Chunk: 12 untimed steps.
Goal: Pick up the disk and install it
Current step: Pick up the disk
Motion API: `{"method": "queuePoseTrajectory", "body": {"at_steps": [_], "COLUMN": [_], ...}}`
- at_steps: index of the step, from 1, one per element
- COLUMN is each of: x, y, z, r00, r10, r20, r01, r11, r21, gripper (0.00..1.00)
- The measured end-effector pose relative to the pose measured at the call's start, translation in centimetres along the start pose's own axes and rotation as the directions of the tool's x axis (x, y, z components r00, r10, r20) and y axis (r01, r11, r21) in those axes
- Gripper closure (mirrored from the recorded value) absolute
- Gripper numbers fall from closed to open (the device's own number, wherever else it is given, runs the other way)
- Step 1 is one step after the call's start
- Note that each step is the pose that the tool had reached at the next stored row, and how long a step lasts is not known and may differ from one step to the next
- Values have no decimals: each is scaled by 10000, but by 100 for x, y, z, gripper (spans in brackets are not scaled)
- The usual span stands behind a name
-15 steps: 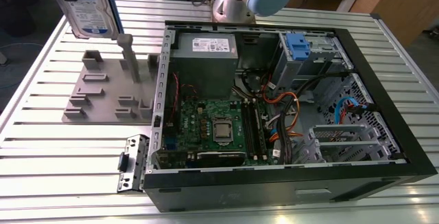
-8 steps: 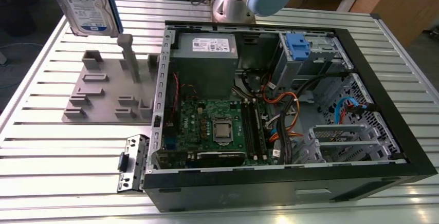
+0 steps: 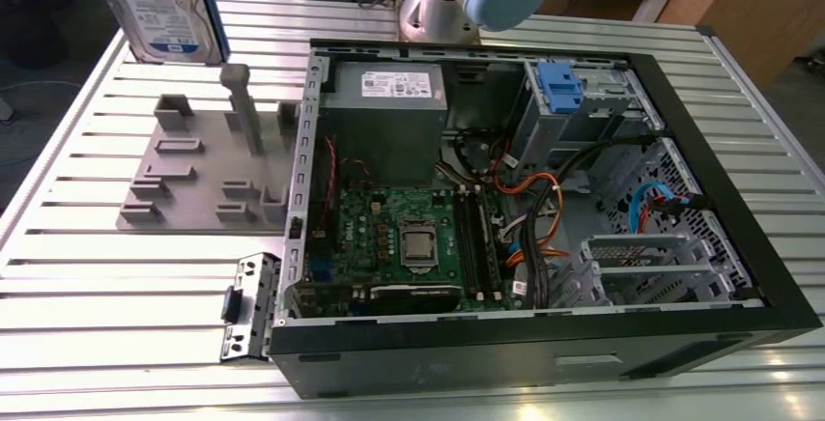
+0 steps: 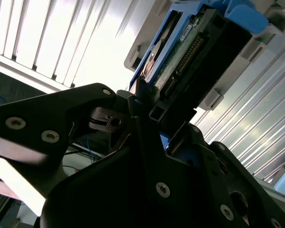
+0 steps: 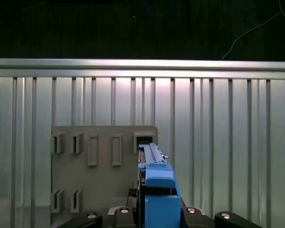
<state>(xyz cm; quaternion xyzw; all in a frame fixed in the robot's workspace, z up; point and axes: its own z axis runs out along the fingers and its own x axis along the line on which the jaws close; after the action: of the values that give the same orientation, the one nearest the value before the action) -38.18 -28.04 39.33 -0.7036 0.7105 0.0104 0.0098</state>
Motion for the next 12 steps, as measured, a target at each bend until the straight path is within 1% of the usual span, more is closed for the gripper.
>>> {"method": "queuePoseTrajectory", "body": {"at_steps": [12], "x": [-3], "y": [0], "z": [-108], "r00": [10000], "r10": [0], "r20": [0], "r01": [0], "r11": [10000], "r21": [0], "gripper": [64]}}
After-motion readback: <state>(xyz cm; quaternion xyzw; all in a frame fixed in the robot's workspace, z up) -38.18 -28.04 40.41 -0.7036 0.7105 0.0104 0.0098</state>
